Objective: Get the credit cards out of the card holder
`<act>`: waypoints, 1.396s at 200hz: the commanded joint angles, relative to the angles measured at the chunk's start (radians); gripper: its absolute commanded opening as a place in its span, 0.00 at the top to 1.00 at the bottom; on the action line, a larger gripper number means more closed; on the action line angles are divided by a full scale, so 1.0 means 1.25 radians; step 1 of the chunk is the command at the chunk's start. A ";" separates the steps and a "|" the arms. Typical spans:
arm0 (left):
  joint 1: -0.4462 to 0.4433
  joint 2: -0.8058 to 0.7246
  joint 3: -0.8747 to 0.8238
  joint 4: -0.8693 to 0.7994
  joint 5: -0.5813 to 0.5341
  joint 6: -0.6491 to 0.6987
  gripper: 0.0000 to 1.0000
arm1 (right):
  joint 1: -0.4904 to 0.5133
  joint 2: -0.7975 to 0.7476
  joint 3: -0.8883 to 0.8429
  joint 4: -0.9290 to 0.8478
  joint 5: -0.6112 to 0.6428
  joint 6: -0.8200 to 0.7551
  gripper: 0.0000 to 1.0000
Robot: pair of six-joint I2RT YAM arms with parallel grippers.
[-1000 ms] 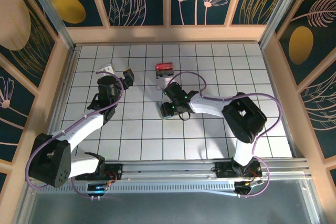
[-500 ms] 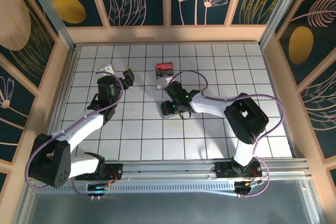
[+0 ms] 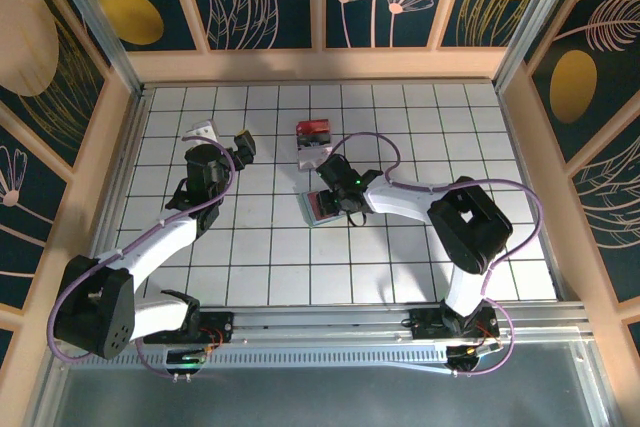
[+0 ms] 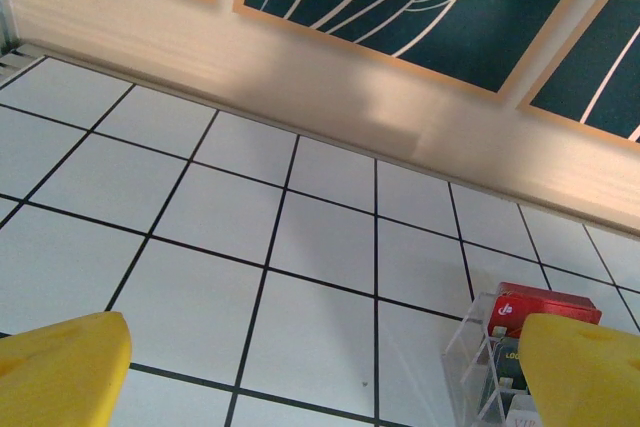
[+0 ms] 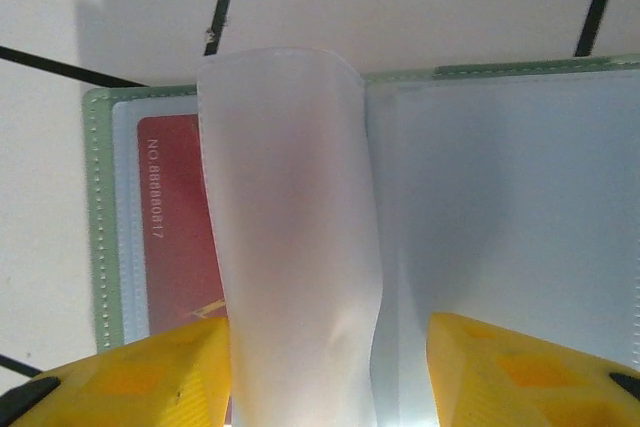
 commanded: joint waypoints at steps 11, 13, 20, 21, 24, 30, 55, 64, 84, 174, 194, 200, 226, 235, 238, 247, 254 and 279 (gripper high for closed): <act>-0.002 -0.014 0.013 0.006 0.005 0.014 0.01 | -0.004 -0.033 0.011 -0.035 0.087 0.030 0.46; -0.002 -0.013 0.013 0.006 0.006 0.015 0.01 | -0.004 -0.034 0.011 -0.036 0.092 0.032 0.47; -0.001 -0.013 0.015 0.004 0.005 0.016 0.01 | -0.004 -0.039 0.012 -0.039 0.110 0.035 0.47; -0.001 -0.013 0.015 0.003 0.004 0.016 0.01 | -0.005 -0.040 0.013 -0.040 0.112 0.036 0.47; -0.002 -0.013 0.015 0.002 0.003 0.017 0.01 | -0.005 -0.042 0.012 -0.042 0.120 0.037 0.47; -0.002 -0.013 0.015 0.002 0.003 0.018 0.01 | -0.007 -0.045 0.012 -0.046 0.133 0.040 0.47; -0.002 -0.014 0.015 0.002 0.008 0.024 0.01 | -0.027 -0.062 0.005 -0.052 0.157 0.051 0.50; -0.002 -0.014 0.013 0.004 0.013 0.028 0.01 | -0.036 -0.066 0.002 -0.051 0.156 0.054 0.51; -0.002 -0.008 0.012 0.003 0.025 0.034 0.01 | -0.051 -0.066 -0.006 -0.046 0.157 0.054 0.52; -0.156 0.008 -0.003 -0.084 -0.109 0.089 0.01 | -0.082 -0.041 -0.034 -0.022 0.134 0.053 0.55; -0.200 0.024 -0.009 -0.111 -0.135 0.085 0.01 | -0.092 -0.054 -0.041 -0.017 0.120 0.056 0.55; -0.213 0.030 -0.011 -0.116 -0.140 0.085 0.01 | -0.100 -0.061 -0.045 -0.013 0.110 0.058 0.56; -0.273 0.058 -0.019 -0.141 -0.159 0.070 0.01 | -0.136 -0.089 -0.064 0.007 0.070 0.066 0.59; -0.288 0.070 -0.022 -0.149 -0.159 0.060 0.01 | -0.141 -0.096 -0.065 0.006 0.069 0.067 0.59; -0.292 0.073 -0.024 -0.150 -0.157 0.058 0.01 | -0.141 -0.100 -0.065 0.006 0.069 0.067 0.59; -0.305 0.083 -0.027 -0.155 -0.151 0.049 0.01 | -0.142 -0.110 -0.064 0.005 0.070 0.069 0.60; -0.315 0.090 -0.029 -0.155 -0.143 0.044 0.01 | -0.143 -0.119 -0.062 0.004 0.070 0.071 0.60; -0.352 0.125 -0.033 -0.153 -0.121 0.038 0.01 | -0.145 -0.151 -0.056 0.012 0.043 0.076 0.61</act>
